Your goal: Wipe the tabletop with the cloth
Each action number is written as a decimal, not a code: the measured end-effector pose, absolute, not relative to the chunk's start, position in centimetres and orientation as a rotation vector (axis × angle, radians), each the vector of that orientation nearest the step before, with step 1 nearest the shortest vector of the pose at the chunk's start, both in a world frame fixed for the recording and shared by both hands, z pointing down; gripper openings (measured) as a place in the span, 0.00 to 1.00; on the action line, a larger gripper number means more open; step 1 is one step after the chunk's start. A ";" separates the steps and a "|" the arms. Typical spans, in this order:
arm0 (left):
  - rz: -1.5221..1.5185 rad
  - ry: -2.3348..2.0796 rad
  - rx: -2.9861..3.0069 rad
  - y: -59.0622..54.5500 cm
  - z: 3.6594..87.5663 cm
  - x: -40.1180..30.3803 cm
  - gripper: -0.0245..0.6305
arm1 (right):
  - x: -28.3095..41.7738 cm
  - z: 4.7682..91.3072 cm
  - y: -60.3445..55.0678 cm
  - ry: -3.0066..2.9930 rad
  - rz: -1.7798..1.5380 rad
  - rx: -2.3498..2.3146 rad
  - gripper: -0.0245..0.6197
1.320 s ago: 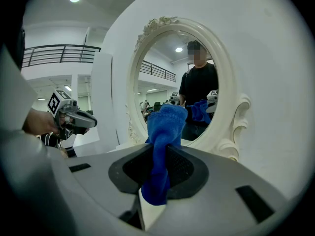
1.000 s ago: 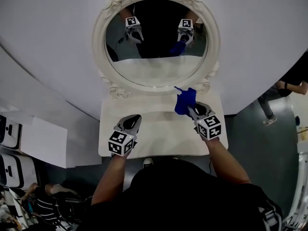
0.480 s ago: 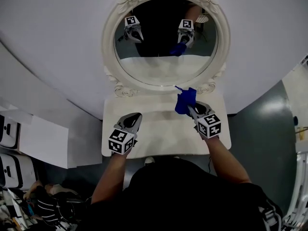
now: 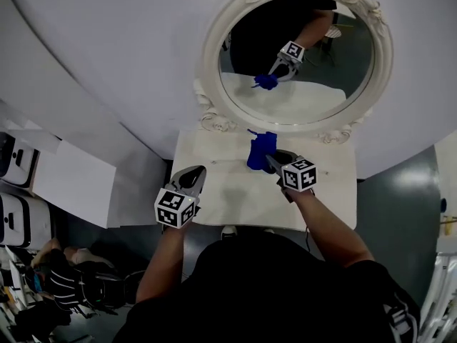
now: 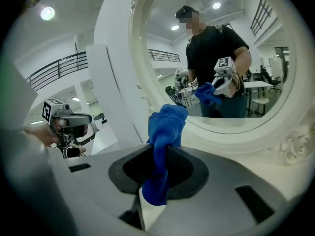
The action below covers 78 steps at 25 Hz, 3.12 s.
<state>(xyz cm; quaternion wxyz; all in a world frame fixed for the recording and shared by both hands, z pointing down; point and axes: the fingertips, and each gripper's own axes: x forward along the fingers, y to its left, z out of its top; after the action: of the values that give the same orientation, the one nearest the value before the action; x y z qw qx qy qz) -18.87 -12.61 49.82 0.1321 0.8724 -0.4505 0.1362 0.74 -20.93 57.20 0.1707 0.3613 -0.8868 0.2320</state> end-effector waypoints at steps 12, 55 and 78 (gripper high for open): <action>0.406 -1.477 2.402 -9.9 52.8 -30.1 0.06 | -19.1 66.2 -19.5 -2.474 0.691 0.598 0.13; 0.497 -1.456 2.332 -7.9 56.0 -36.2 0.06 | -25.3 85.6 -16.8 -2.157 0.775 0.502 0.13; 0.529 -1.115 2.576 -13.3 55.0 -15.6 0.06 | 7.9 85.5 -17.0 -1.950 0.854 0.947 0.14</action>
<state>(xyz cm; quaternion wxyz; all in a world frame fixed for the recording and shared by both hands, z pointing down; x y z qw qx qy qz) -15.62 -13.25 55.01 0.1421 0.8927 -0.3864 0.1833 7.94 -17.00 85.47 0.3947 0.3734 -0.7691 0.3367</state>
